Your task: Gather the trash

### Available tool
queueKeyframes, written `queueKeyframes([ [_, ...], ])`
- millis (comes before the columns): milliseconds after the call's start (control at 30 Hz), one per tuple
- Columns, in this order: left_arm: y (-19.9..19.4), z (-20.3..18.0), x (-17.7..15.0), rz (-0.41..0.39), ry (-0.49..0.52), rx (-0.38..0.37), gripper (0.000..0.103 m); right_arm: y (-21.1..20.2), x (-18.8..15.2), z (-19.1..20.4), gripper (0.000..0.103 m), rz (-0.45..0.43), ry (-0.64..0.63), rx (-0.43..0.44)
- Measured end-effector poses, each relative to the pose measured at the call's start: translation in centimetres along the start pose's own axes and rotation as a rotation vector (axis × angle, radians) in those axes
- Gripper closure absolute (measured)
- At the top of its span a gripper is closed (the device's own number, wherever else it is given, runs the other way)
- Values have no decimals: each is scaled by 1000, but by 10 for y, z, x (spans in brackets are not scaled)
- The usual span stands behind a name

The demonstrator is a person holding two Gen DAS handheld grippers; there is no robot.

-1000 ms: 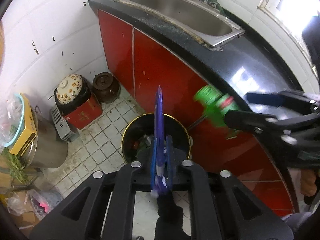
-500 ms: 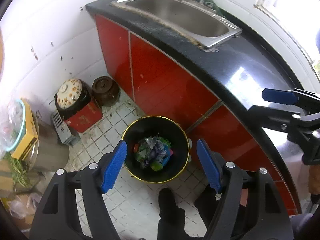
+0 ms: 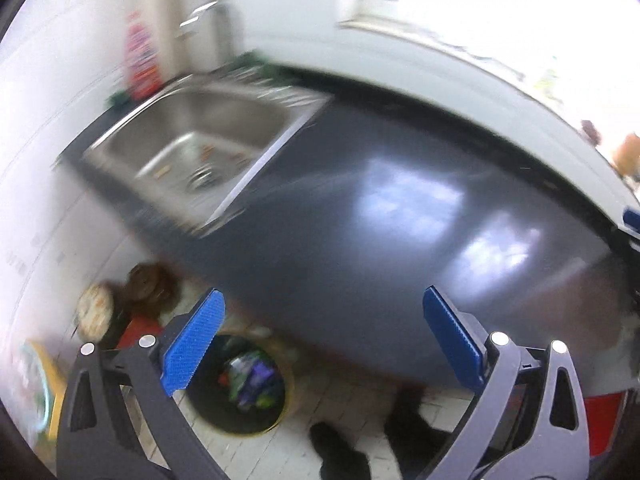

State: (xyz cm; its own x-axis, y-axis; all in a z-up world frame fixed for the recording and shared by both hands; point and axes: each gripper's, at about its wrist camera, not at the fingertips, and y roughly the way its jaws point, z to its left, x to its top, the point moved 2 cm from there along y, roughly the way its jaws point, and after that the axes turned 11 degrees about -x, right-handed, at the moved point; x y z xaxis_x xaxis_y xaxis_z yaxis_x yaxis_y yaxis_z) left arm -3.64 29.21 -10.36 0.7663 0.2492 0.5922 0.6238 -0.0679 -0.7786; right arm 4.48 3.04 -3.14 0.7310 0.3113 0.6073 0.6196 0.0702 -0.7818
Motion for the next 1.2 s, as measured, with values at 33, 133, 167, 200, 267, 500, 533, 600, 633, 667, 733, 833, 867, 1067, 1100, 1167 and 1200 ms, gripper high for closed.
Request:
queueKeyframes([
  [33,5,-14,8,2,22,-20,7,-2,-6,-34,7,12,67,-50],
  [133,24,-64,29,14,82,-87,7,-7,-24,-94,7,35,181,-140],
  [167,32,-82,35,28,104,-106,7,-9,-29,-111,7,42,209,-163],
  [200,37,-94,40,35,118,-114,7,-10,-35,-124,7,47,238,-179],
  [267,48,-121,44,54,157,-130,7,-12,-47,-153,7,57,297,-212],
  [500,71,-178,50,93,254,-156,7,-8,-64,-204,7,78,377,-259],
  [533,75,-181,52,95,259,-152,7,-7,-66,-210,7,80,385,-256],
  [600,79,-188,54,101,266,-149,7,-6,-67,-214,7,84,394,-249],
  [633,81,-190,55,104,266,-152,7,-5,-67,-215,7,85,395,-247],
  [667,81,-191,55,105,265,-152,7,-5,-67,-215,7,86,394,-245],
  [733,82,-192,56,105,270,-149,7,-2,-64,-216,7,87,388,-242],
  [833,85,-195,57,113,272,-148,7,1,-61,-218,7,85,384,-237],
  [867,85,-195,57,113,274,-147,7,3,-59,-219,7,84,383,-234],
  [1067,87,-194,58,117,273,-144,7,5,-54,-217,7,83,375,-226],
  [1100,86,-193,58,116,274,-141,7,6,-54,-216,7,84,373,-226],
  [1167,86,-192,58,115,272,-142,7,7,-53,-215,7,86,371,-223],
  [1200,86,-191,58,117,271,-141,7,7,-52,-215,7,87,370,-222],
])
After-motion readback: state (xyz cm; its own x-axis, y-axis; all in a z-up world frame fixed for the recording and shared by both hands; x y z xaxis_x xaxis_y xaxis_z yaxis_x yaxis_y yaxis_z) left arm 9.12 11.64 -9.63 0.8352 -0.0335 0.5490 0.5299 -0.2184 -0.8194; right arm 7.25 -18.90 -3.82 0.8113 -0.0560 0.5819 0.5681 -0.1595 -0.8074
